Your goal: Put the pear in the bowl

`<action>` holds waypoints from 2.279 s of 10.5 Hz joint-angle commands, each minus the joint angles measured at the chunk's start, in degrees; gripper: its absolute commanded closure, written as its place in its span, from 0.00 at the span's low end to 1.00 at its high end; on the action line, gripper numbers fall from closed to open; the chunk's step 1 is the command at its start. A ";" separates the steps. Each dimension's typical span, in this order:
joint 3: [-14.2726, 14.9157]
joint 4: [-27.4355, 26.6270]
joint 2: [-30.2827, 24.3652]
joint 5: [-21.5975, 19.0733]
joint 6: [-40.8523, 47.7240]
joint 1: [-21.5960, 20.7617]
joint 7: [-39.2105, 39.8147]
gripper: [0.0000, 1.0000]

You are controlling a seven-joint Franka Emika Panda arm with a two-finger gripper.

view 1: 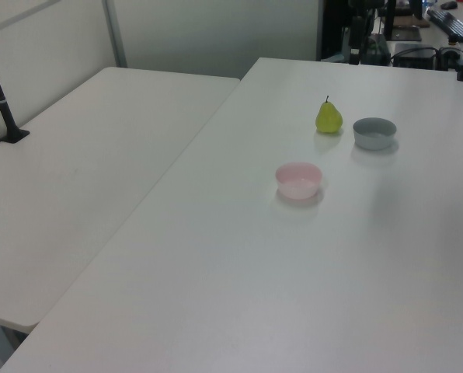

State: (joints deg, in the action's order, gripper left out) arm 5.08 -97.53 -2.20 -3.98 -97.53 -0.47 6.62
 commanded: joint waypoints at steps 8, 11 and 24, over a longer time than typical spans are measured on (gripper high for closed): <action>0.72 -0.12 -0.35 0.90 -0.65 -0.59 0.32 0.00; 0.81 -0.12 -0.61 0.90 -0.30 1.16 11.00 0.00; 0.81 -0.47 14.23 7.49 -22.07 11.62 18.26 0.01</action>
State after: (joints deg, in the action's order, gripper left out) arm 5.69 -98.05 8.43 2.94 -114.11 10.04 24.28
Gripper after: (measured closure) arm 0.000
